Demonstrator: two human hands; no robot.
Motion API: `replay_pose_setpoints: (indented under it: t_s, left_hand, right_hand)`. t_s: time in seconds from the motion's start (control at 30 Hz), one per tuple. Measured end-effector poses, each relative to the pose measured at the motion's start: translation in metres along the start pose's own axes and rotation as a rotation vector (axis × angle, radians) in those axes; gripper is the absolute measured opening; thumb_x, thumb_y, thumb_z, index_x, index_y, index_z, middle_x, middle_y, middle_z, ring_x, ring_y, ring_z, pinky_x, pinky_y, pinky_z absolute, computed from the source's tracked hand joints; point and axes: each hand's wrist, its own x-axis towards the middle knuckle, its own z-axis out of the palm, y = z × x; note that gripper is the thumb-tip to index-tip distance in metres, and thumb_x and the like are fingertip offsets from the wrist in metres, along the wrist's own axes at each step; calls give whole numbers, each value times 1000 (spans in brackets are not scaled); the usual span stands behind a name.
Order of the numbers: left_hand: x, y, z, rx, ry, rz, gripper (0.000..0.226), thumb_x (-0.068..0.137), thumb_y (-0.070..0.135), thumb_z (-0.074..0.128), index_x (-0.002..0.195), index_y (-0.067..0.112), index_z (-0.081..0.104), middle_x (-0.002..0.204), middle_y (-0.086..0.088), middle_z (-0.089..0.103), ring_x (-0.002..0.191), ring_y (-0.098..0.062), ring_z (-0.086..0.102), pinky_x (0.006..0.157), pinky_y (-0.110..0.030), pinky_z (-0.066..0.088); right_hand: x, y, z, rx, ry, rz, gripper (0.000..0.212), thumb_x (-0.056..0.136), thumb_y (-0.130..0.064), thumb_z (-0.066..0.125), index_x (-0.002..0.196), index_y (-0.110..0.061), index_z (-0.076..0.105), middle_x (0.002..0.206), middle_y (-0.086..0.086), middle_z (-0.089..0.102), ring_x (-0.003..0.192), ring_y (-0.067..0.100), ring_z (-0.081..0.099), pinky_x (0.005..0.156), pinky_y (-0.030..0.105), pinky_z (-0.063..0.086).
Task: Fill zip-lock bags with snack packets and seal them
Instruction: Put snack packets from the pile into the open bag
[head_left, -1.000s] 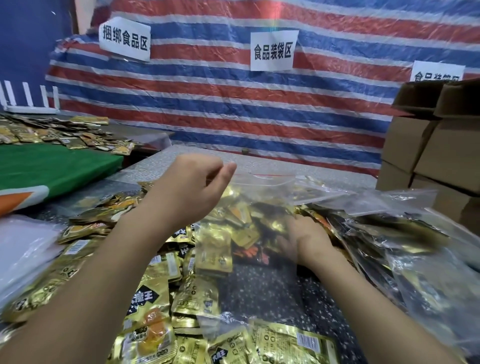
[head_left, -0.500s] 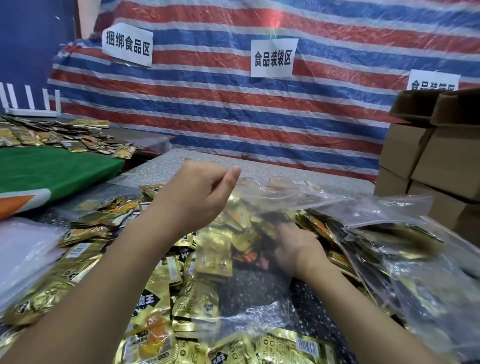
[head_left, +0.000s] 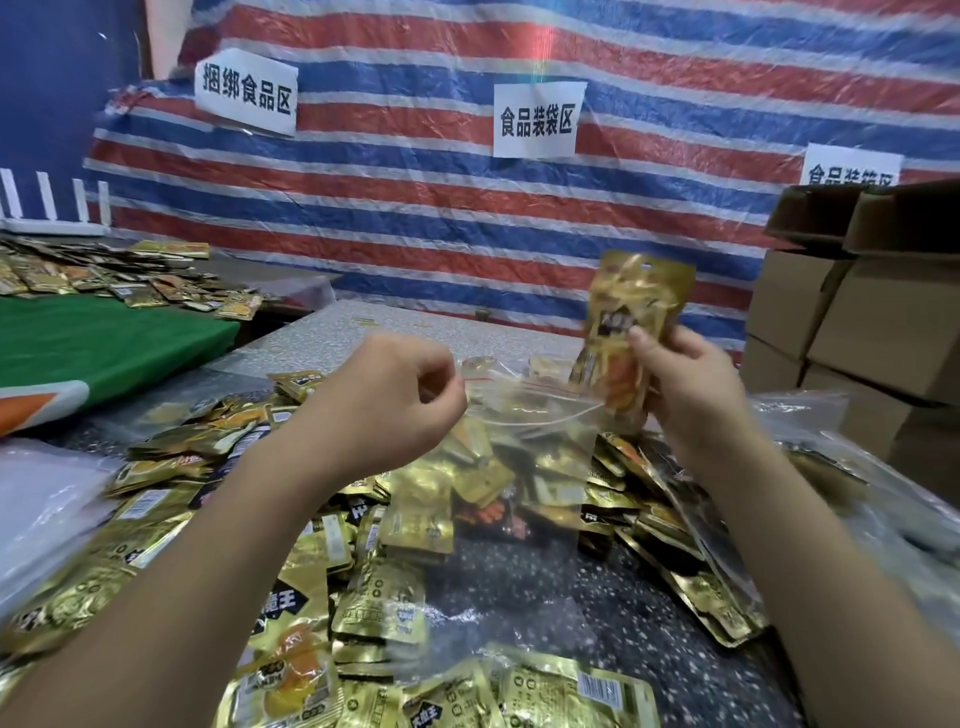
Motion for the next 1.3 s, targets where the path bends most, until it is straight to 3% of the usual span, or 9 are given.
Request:
replay_pose_setpoints:
  t_s: [0.1, 0.27, 0.47, 0.6, 0.77, 0.93, 1.03, 1.1, 1.3]
  left_hand:
    - [-1, 4, 0, 4, -47, -4, 19, 90, 21, 62, 72, 15, 66, 67, 4, 63, 64, -10, 59, 62, -37, 53]
    - [-1, 6, 1, 17, -75, -8, 12, 89, 23, 62, 78, 20, 67, 74, 11, 63, 70, -3, 60, 67, -37, 55]
    - [-1, 6, 2, -33, -88, -27, 11, 89, 21, 61, 82, 20, 69, 74, 14, 65, 70, 2, 61, 60, -19, 52]
    - [-1, 7, 2, -93, -63, -44, 13, 89, 17, 61, 79, 21, 68, 70, 14, 63, 67, 3, 61, 55, -9, 43]
    - [1, 6, 3, -134, -65, -85, 20, 91, 24, 59, 72, 23, 64, 62, 8, 60, 55, 1, 53, 48, -11, 36]
    - [1, 9, -2, -249, -175, -148, 23, 85, 34, 47, 81, 21, 65, 73, -2, 67, 61, -9, 60, 56, -34, 48]
    - [1, 9, -1, -435, -153, -168, 18, 100, 25, 49, 115, 27, 59, 90, 3, 73, 82, -11, 71, 76, -34, 59]
    - [3, 8, 0, -534, -99, -211, 26, 101, 20, 52, 127, 25, 53, 94, 1, 74, 83, -11, 73, 78, -28, 59]
    - [4, 10, 5, -470, -1, -253, 21, 98, 22, 56, 91, 16, 75, 83, 3, 76, 72, -15, 73, 68, -28, 58]
  right_hand:
    - [0, -23, 2, 309, -109, -63, 22, 99, -13, 53, 119, -9, 61, 100, 6, 75, 90, 20, 73, 74, 36, 61]
    - [-11, -33, 17, 421, -353, -118, 33, 87, -17, 58, 119, -11, 60, 99, 4, 74, 88, 15, 71, 82, 32, 59]
    - [-20, -22, 27, -38, -492, -249, 35, 89, -9, 60, 123, -1, 60, 105, 7, 73, 99, 21, 70, 82, 32, 57]
    - [-20, -21, 24, -465, -585, -266, 27, 91, 4, 62, 114, -10, 67, 106, 4, 76, 99, 19, 73, 82, 31, 60]
    - [-21, -27, 21, -770, -637, -303, 26, 91, -9, 68, 112, -23, 72, 106, -8, 74, 100, 7, 69, 85, 26, 56]
    - [-21, -23, 21, -755, -649, -189, 23, 94, 0, 63, 115, -8, 68, 106, 8, 75, 100, 24, 72, 89, 43, 57]
    - [-19, -24, 18, -675, -612, -197, 20, 92, 3, 62, 107, -9, 70, 92, 4, 76, 84, 17, 73, 74, 29, 58]
    - [-17, -25, 16, -611, -571, -208, 20, 92, 5, 62, 105, -7, 70, 85, 0, 76, 76, 10, 72, 66, 21, 55]
    - [-17, -30, 13, -683, -597, -242, 20, 91, 1, 65, 107, -9, 72, 97, 12, 76, 84, 18, 73, 75, 28, 58]
